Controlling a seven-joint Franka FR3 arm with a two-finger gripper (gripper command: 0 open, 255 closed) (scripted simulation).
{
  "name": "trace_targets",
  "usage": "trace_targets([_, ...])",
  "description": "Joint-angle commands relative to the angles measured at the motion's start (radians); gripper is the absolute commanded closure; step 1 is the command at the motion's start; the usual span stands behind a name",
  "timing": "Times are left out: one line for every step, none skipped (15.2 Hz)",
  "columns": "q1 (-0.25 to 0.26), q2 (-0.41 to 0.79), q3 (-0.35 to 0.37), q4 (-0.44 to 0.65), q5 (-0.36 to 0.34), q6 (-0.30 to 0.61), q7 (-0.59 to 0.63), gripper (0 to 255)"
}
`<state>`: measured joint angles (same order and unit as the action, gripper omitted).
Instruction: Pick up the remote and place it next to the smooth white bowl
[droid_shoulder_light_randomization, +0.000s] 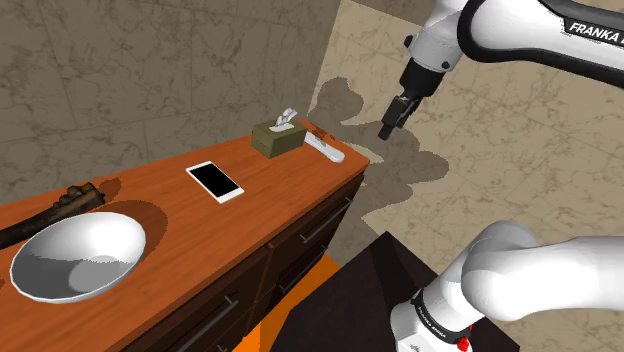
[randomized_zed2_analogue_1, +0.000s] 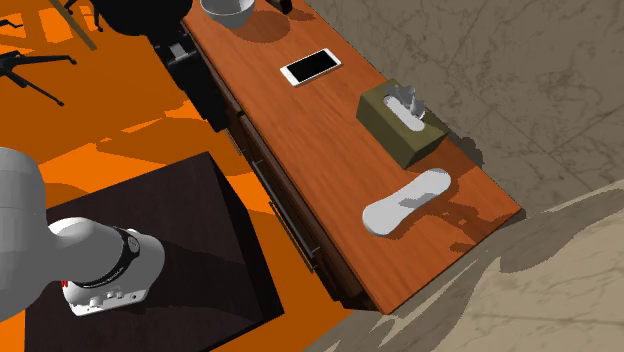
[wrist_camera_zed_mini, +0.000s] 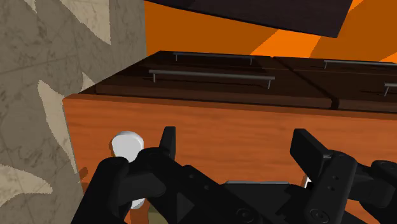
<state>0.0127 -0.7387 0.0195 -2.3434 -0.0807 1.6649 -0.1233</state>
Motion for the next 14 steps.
trace_targets([0.000, 0.000, 0.000, 0.000, 0.000, 0.000, 0.000, 0])
trace_targets([-0.004, 0.030, -0.010, 0.001, -0.004, 0.027, -0.008, 0])
trace_targets([-0.008, 0.060, -0.020, 0.004, -0.008, 0.053, -0.015, 0])
trace_targets([-0.012, 0.091, -0.030, 0.008, -0.012, 0.079, -0.023, 0])
trace_targets([-0.016, 0.124, -0.040, 0.013, -0.015, 0.104, -0.030, 0])
trace_targets([-0.019, 0.156, -0.050, 0.020, -0.017, 0.129, -0.038, 0])
trace_targets([-0.022, 0.190, -0.060, 0.028, -0.019, 0.153, -0.046, 0])
trace_targets([-0.025, 0.224, -0.070, 0.037, -0.021, 0.176, -0.054, 0])
trace_targets([-0.028, 0.259, -0.079, 0.048, -0.021, 0.198, -0.062, 0])
trace_targets([-0.031, 0.294, -0.088, 0.060, -0.021, 0.220, -0.070, 0])
trace_targets([-0.034, 0.329, -0.097, 0.073, -0.021, 0.241, -0.078, 0])
trace_targets([-0.036, 0.365, -0.105, 0.088, -0.019, 0.260, -0.087, 0])
trace_targets([-0.039, 0.402, -0.114, 0.104, -0.017, 0.279, -0.096, 0])
trace_targets([-0.041, 0.439, -0.122, 0.121, -0.014, 0.297, -0.105, 0])
